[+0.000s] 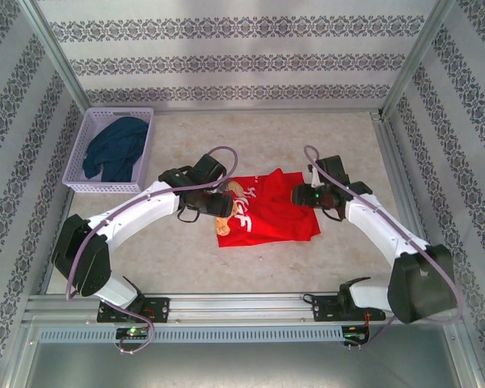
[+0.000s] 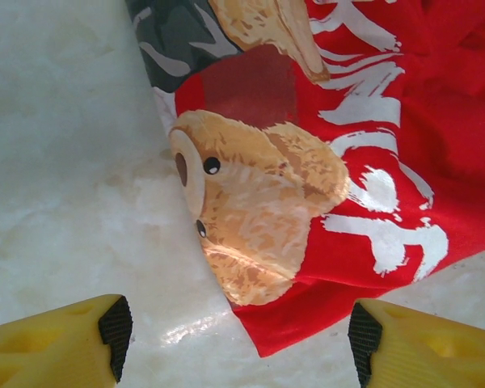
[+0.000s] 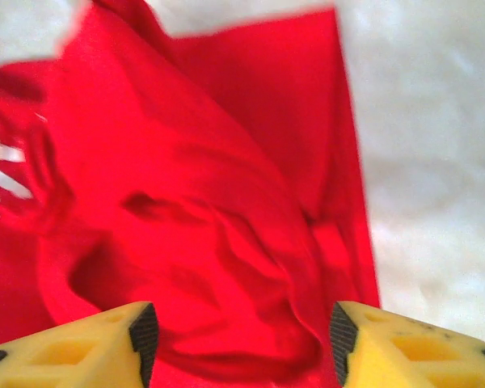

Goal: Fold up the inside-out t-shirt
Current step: Smooth out the T-shirt at the center of the table.

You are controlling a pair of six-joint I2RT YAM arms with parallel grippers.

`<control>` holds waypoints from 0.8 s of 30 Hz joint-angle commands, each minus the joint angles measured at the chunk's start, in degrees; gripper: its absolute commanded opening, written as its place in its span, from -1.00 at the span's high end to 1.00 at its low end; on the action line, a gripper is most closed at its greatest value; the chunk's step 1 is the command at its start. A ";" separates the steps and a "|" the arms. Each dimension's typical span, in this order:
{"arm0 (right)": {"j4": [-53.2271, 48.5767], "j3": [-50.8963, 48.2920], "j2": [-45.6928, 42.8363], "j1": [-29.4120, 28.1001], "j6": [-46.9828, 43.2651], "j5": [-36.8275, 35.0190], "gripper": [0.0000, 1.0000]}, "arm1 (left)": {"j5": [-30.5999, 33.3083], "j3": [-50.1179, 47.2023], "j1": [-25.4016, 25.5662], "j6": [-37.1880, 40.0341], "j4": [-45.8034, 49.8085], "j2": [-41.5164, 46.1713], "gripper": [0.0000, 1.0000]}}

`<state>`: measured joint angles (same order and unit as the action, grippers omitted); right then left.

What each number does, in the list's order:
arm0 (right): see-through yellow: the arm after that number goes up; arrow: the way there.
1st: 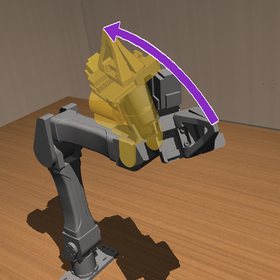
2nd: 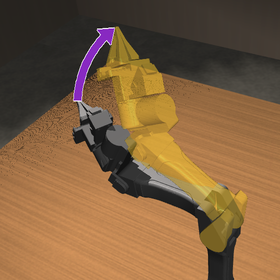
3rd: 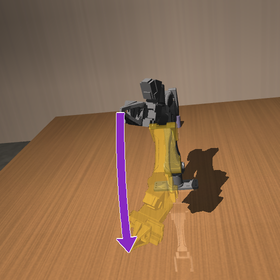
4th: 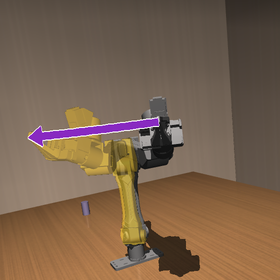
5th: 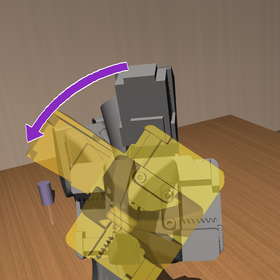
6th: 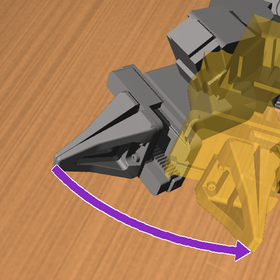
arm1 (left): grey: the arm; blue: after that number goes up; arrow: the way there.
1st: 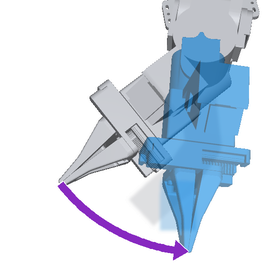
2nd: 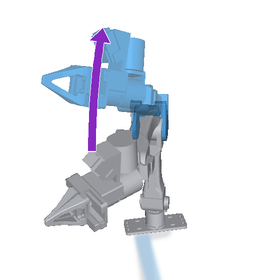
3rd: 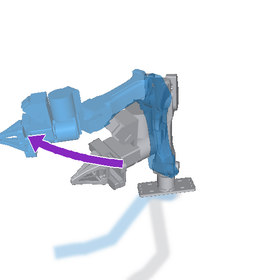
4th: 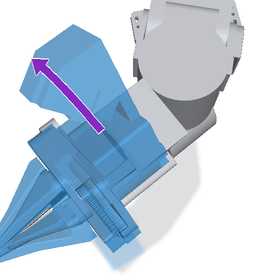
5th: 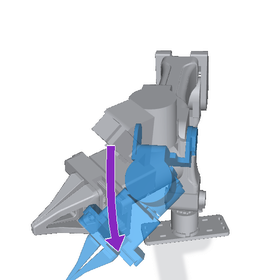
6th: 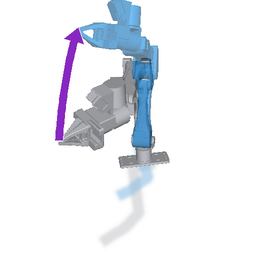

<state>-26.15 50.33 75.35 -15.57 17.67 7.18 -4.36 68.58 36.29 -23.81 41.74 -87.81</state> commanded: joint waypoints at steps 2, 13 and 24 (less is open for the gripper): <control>7.09 5.09 7.33 -1.54 -5.37 1.95 -0.28 | 3.46 -0.59 -0.08 -1.15 -1.30 1.75 -0.48; 3.36 15.90 23.56 -4.78 -7.22 -3.89 0.14 | 3.63 -1.20 -0.17 -0.97 -0.80 1.94 -0.49; -3.30 21.02 20.89 -2.62 -12.93 -7.26 1.00 | 0.66 -0.22 -0.08 0.01 -1.49 0.93 -0.49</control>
<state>-25.74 68.82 98.59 -19.59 7.46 2.24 -2.59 68.05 36.29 -24.43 41.30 -87.39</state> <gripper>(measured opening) 0.068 0.745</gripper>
